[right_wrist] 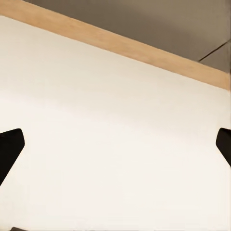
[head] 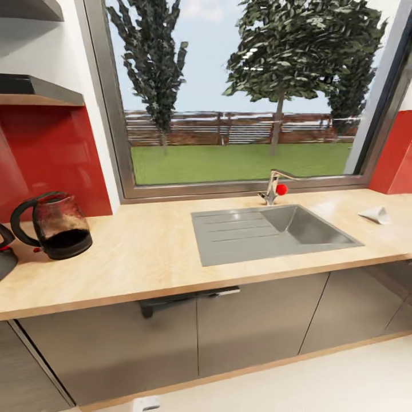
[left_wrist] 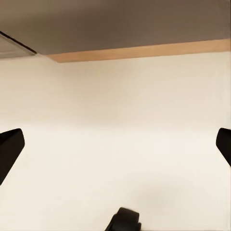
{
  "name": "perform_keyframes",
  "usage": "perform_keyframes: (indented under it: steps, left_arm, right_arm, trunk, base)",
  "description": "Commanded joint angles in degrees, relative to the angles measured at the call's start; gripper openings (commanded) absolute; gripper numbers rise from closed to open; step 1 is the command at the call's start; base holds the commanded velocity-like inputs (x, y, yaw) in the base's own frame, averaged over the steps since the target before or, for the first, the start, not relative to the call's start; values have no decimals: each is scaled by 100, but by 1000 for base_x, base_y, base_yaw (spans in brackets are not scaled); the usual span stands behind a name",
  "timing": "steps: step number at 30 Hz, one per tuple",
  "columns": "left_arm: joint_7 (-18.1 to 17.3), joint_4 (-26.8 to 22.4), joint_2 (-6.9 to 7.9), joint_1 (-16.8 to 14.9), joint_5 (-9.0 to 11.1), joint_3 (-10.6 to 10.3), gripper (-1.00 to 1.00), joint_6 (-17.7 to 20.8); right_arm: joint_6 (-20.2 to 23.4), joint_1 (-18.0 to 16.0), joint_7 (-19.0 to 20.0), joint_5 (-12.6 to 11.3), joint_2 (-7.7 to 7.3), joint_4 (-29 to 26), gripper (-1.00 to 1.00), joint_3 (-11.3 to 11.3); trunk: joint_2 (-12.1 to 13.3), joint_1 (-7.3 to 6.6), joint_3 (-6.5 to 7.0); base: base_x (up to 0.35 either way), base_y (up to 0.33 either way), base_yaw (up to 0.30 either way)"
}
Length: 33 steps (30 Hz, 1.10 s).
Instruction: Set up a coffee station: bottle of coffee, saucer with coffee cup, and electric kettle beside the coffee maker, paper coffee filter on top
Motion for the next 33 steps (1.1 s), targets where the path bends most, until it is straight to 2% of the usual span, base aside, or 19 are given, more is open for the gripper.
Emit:
perform_keyframes:
  steps: [1,12,20,28,33]
  left_arm:
    - [13,5,-3,3,60,-45,100,-25]
    - [13,5,-3,17,42,-46,100,-25]
    - [13,5,-3,17,42,-46,100,-25]
    - [13,5,-3,17,42,-50,100,-25]
    - [13,5,-3,17,42,-51,100,-25]
  right_arm:
    - [-13,-4,-14,40,-1,5,100,7]
    - [-13,-4,-14,40,2,5,100,7]
    - [-13,-4,-14,40,-1,9,100,7]
    - [-13,-4,-15,40,-1,13,100,7]
    - [-13,-4,-13,40,-1,13,100,7]
  trunk:
    - [-3,0,-6]
    - [-3,0,-6]
    - [-3,0,-6]
    - [-3,0,-6]
    - [-3,0,-6]
  base:
    - [5,-303,-273]
    - [1,-260,-273]
    - [0,-48,-273]
    - [0,-218,-273]
    - [0,-57,-273]
